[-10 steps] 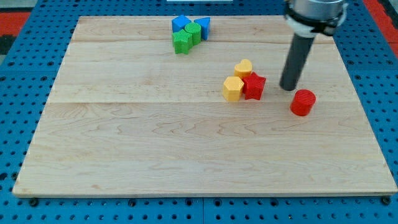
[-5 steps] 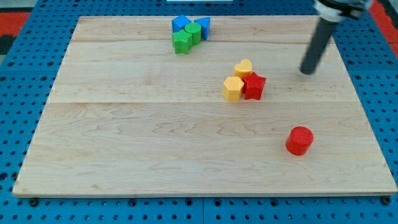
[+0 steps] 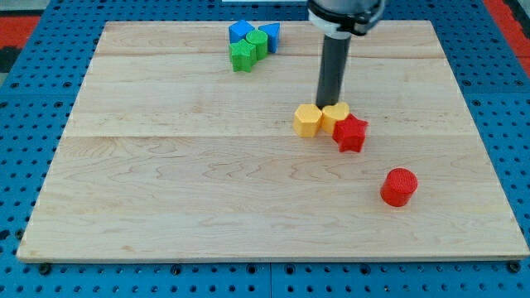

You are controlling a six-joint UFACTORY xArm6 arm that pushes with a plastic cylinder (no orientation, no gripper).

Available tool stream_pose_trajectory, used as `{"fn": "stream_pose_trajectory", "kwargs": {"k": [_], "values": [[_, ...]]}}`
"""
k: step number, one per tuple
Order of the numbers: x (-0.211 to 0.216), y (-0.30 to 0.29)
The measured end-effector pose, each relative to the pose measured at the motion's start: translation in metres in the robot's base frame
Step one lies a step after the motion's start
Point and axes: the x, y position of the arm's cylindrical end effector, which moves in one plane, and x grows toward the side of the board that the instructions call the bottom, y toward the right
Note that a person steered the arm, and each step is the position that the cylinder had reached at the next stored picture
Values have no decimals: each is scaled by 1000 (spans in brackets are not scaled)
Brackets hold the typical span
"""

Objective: Move the yellow heart and red star and yellow hexagon closer to the red circle

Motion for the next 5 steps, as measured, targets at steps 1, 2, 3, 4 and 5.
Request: {"fn": "stream_pose_trajectory", "kwargs": {"k": [1,2,3,4,5], "values": [[25,24],[80,11],[95,16],[88,-49],[84,-109]]}}
